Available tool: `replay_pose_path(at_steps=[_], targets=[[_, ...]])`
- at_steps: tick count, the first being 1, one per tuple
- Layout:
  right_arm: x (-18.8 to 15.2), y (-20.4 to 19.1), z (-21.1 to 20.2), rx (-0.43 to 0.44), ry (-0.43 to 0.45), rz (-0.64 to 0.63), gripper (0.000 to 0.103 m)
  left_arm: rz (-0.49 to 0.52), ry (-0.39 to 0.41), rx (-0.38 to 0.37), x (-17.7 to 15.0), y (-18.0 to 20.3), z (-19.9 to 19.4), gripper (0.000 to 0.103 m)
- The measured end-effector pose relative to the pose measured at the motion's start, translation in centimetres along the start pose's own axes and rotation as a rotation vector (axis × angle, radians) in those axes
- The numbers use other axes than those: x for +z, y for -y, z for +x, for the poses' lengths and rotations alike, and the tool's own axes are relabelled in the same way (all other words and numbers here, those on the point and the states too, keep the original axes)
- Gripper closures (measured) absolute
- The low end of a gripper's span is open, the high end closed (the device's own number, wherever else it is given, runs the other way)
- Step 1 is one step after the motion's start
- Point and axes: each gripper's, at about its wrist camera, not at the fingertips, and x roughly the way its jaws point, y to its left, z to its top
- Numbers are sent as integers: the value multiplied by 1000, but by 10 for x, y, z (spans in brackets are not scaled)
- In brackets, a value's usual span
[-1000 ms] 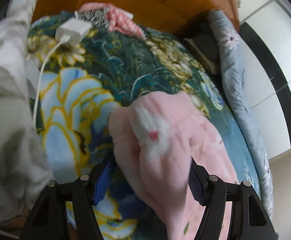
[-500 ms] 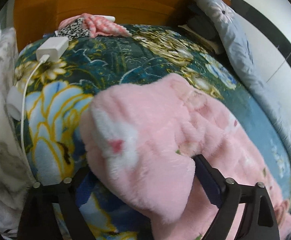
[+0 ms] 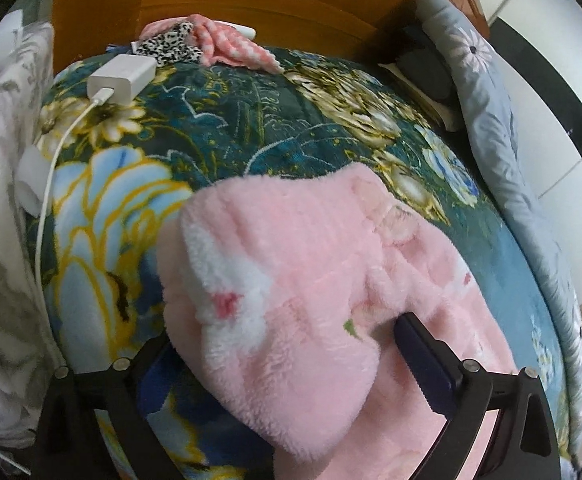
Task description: Fold clothes
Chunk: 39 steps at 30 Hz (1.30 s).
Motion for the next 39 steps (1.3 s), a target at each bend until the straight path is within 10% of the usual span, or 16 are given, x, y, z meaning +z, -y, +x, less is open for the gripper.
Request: replay_pose_path(at_steps=[9,17,24,32,39], targets=[[-3,13,-16,-5,19,34,55,13,0,-13,-1,15,-7,82],[-7,28,-35,-27,37,69,55,236,187,-54,-16,83,-76,87],[-15,44,-53,-28,67,103,55,561,318,-256,-70,184,-162,88],[-36,110,-80,-125,112,271,55,929,191,-522,-200,272,-186,88],[-64,174,-97,-198,137,474,55,1188,53,-474,-310,289,-144,87]])
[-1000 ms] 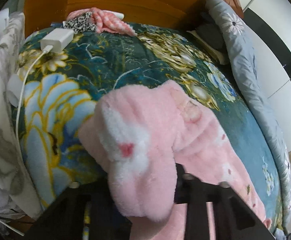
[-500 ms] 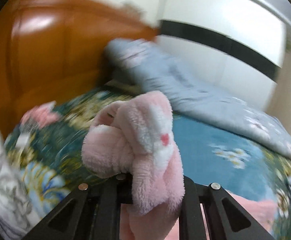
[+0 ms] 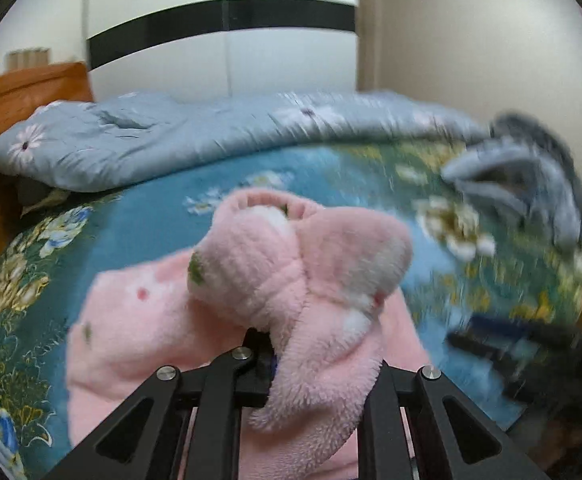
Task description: Fold clothes
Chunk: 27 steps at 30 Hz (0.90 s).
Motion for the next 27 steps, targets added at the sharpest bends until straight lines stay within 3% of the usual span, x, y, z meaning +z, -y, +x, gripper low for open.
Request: replay_pose_path(at_steps=[4,9,10,12,13,16,18,21,25,27], targets=[[2,23,-2,2,5,87,55,31,-67,-8,-15,20,13,79],[7,31,0,49,2,140,55,104,-71,29,-26,32,-2,69],[8,28,0,60,3,139,55,91,-68,8,-25,29,-7,67],[11,21,0,90,4,130,55,45,-43,-61,-28,20,-24,45],[13,16,0,109,2,119,55,21,-26,-96,-29,14,-32,38],[20,-5,-3,162,12,72,55,-1,44,-147,-30,-1,-56,34],[24,-20,-3,196,14,40,55,-14,88,-93,-32,-14,-67,33],[28,-52,4,246,-15,-44,49,-88,111,48,-36,-49,-69,31],[30,-77,25,200,-68,-123,49,-252,52,218,-51,-105,-54,31],[30,-82,37,174,-101,-140,50,-316,16,234,-61,-126,-48,31]])
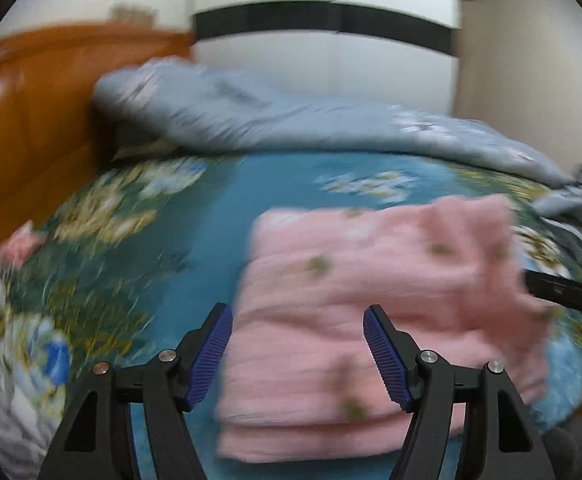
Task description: Fold clothes
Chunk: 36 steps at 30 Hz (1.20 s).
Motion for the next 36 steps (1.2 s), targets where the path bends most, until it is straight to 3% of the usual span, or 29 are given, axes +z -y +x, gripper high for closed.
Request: replay_pose_path(at_steps=[1,3,4,10,16,18,20,22,26,31,33,36], targets=[[0,0,5,6,-16,1,54,-28,-18,-2,-3,-7,7,31],[-1,0,10,16,-41,9,71,-81,-47,-14,-9,-20,17,31],[-2,-1,10,19,-45,6,86,-104,-57,-24,-12,-25,20,31],[5,13,-22,56,24,38,90,-135,-57,-73,-19,-32,26,31],[-23,71,-9,59,-37,236,89,-154,-115,-103,-29,-33,43,30],[-27,75,-10,46,-25,239,81,-150,-128,-103,-31,-32,44,30],[-27,75,-13,28,-12,229,59,-157,-127,-116,-31,-36,43,30],[-27,77,-14,5,-14,218,45,-164,-129,-142,-28,-41,42,30],[-31,92,0,98,-47,288,38,-197,-176,-273,-19,-48,58,30],[-34,106,27,252,-107,386,38,-401,-299,-477,-20,-72,89,29],[-34,109,31,286,-108,408,38,-473,-340,-525,-26,-79,98,29],[-34,111,29,323,-101,415,53,-510,-340,-547,-32,-82,98,29]])
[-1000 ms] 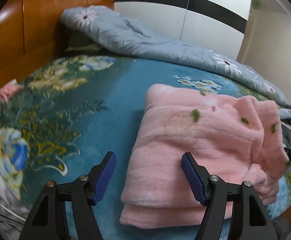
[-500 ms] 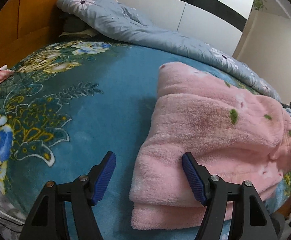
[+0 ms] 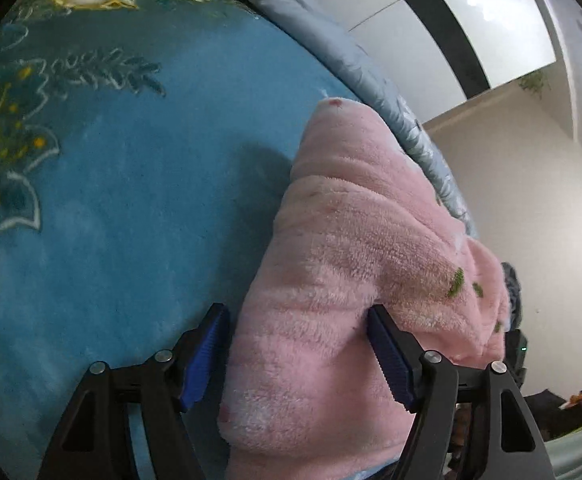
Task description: Fold clothes
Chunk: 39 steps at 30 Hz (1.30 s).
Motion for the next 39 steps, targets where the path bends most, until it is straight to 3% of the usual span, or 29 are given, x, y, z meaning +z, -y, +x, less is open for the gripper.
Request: replay_pose_path(at_steps=[2,5,8,13,21,26,31,35,39], targets=[[0,-1,-1,15,-4,-2,61,-8,5,-9,-3,2,-1,33],[0,-7,-3,10,-6,-9,67,1,11,-24,-8,8,-2,63],[1,-15,-10,36,7,-8,69,27,32,-11,-9,18,-9,74],[10,-52,-18,60,-2,-56,70,52,78,-104,-2,25,-27,78],[46,-169,15,67,-56,-259,70,48,175,-204,46,-5,-79,79],[57,-237,84,112,-111,-344,70,73,279,-78,109,-42,-153,79],[55,-281,196,215,-178,-348,70,93,332,136,178,-76,-217,79],[49,-288,284,282,-212,-302,70,105,364,277,219,-102,-249,79],[22,-270,334,244,-281,-263,70,21,384,316,241,-150,-250,79]])
